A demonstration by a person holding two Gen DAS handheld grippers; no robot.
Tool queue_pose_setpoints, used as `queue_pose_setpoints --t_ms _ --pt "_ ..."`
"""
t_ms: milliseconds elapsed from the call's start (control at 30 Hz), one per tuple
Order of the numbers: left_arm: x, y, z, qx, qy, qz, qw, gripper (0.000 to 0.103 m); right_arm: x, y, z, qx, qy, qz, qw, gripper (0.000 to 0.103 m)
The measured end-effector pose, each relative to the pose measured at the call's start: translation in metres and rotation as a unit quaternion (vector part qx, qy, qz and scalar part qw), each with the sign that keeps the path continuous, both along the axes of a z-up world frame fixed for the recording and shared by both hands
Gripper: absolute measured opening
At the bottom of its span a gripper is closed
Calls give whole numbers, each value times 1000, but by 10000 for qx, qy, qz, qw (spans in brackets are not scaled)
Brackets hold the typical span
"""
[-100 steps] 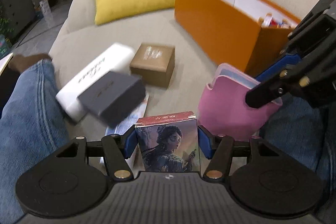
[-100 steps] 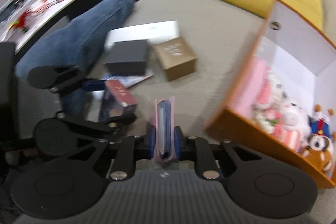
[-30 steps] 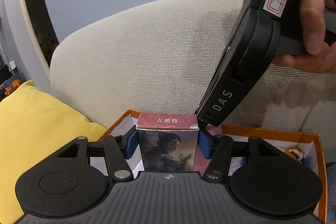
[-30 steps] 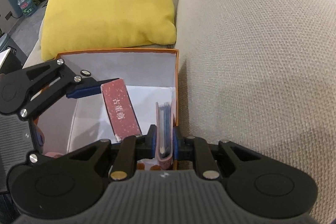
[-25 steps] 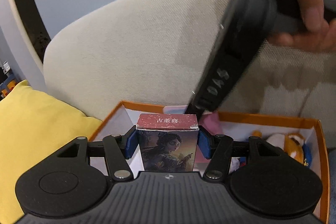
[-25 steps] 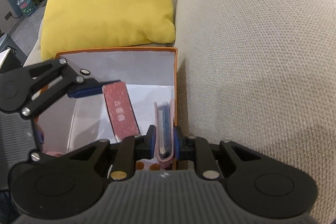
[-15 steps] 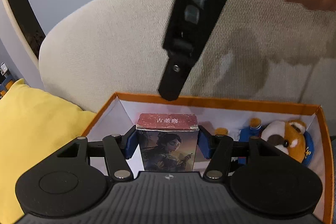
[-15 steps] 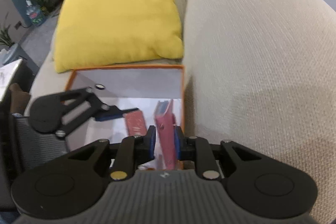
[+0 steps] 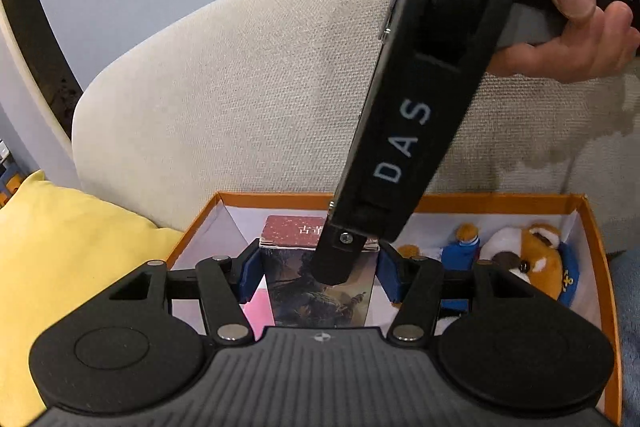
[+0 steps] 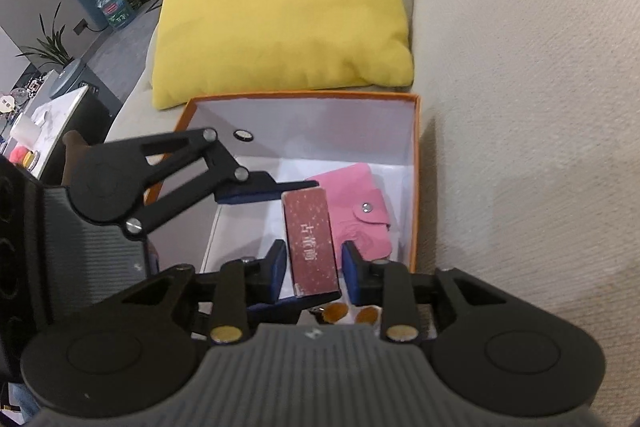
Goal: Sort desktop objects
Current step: 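Lower the illustrated card box into the orange box with the left tool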
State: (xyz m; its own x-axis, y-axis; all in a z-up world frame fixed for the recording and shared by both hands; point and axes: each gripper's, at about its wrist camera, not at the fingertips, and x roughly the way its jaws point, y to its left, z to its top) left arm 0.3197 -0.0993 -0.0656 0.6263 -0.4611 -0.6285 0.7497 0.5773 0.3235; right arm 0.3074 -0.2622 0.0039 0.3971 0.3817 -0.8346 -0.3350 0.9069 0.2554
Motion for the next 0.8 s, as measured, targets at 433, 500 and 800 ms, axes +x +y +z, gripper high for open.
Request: queue_pose_setpoints --t_ms 433,500,800 --pt "37 39 17 -181 1477 936 9844 65 11 11 -18 -140 268 -124 9995 24" --pt "51 52 23 -416 1864 1450 9708 62 14 15 -19 -144 277 -144 9994 24" --pt "69 82 25 -1454 3043 2893 8958 61 23 37 -42 -226 385 -65 9990 25"
